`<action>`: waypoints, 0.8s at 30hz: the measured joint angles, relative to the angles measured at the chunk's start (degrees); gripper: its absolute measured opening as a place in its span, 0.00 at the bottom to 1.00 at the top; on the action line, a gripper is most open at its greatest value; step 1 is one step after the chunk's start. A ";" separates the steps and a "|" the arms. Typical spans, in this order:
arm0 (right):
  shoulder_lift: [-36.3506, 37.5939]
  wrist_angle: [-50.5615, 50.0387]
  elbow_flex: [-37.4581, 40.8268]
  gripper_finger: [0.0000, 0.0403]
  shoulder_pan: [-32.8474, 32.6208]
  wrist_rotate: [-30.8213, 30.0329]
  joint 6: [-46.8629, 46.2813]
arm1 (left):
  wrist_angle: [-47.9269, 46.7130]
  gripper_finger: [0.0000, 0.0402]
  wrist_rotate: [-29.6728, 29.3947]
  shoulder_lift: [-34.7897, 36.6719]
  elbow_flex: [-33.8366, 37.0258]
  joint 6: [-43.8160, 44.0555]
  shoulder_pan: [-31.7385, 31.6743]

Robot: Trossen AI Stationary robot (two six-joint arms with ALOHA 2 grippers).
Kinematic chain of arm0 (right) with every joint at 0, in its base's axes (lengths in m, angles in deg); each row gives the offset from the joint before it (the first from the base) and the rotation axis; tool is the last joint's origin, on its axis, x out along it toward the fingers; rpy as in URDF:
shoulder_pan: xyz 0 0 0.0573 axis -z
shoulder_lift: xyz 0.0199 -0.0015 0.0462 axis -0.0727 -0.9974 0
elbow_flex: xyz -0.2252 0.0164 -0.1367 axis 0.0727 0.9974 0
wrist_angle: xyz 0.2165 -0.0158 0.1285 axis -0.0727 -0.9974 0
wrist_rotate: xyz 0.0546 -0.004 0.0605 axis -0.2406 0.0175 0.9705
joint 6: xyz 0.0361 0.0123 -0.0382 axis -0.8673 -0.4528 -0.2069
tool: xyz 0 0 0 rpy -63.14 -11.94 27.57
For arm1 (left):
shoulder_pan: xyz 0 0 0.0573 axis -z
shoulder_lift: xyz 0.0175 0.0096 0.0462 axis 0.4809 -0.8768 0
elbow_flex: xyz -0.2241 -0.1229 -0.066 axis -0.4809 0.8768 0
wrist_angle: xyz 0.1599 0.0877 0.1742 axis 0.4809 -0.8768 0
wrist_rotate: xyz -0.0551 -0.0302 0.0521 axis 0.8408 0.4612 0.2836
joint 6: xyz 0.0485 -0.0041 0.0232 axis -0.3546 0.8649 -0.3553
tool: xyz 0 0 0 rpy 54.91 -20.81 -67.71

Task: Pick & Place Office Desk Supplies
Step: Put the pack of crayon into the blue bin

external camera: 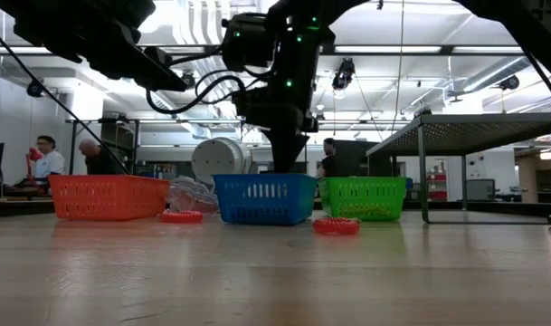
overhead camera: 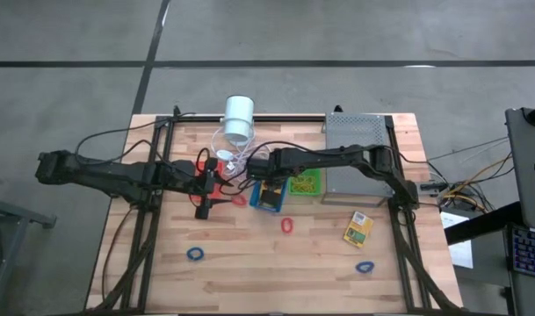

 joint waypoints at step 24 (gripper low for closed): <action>0.00 0.82 -0.73 0.23 -0.63 0.04 2.37 | 0.02 0.57 0.00 -0.01 0.00 0.00 -0.02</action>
